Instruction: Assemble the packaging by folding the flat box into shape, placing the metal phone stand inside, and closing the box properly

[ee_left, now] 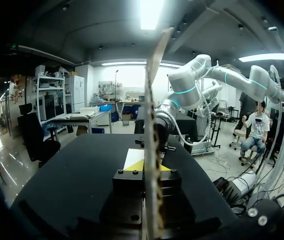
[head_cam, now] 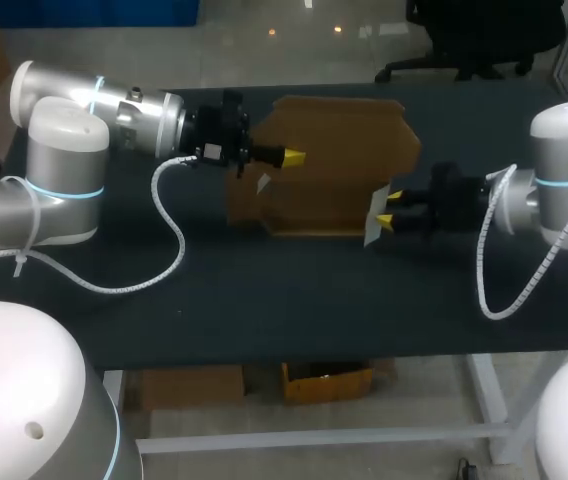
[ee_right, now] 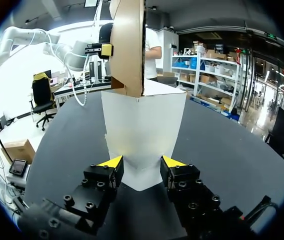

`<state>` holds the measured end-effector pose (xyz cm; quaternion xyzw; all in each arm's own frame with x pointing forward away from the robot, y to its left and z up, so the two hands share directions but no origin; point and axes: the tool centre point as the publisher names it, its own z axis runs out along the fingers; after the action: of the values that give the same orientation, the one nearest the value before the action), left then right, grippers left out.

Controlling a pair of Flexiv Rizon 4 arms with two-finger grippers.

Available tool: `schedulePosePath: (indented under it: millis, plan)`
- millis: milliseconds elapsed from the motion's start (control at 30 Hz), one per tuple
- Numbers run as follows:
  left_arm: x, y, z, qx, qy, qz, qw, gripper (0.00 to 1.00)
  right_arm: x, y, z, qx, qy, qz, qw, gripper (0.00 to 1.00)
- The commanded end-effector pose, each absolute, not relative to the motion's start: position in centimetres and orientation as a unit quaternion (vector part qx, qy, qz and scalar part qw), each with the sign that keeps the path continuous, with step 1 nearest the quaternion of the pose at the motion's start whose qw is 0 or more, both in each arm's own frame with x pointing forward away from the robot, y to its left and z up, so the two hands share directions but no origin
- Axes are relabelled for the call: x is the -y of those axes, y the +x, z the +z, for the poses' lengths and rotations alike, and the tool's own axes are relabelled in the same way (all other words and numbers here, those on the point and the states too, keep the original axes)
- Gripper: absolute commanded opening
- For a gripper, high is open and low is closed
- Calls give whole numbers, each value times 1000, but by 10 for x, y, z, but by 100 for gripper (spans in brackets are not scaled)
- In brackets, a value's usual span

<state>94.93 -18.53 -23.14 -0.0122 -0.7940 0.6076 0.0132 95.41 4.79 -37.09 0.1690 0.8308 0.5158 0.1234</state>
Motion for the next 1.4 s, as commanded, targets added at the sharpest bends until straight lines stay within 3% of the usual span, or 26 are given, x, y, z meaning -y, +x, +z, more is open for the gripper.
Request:
schedulePosePath:
  millis: [33, 1400]
  plan:
    - [186, 949, -234, 794, -12, 607, 13, 0, -52, 954, -373, -828, 178, 515, 131, 45]
    - [186, 949, -234, 794, -12, 607, 13, 0, -61, 960, -375, -787, 308, 495, 202, 45]
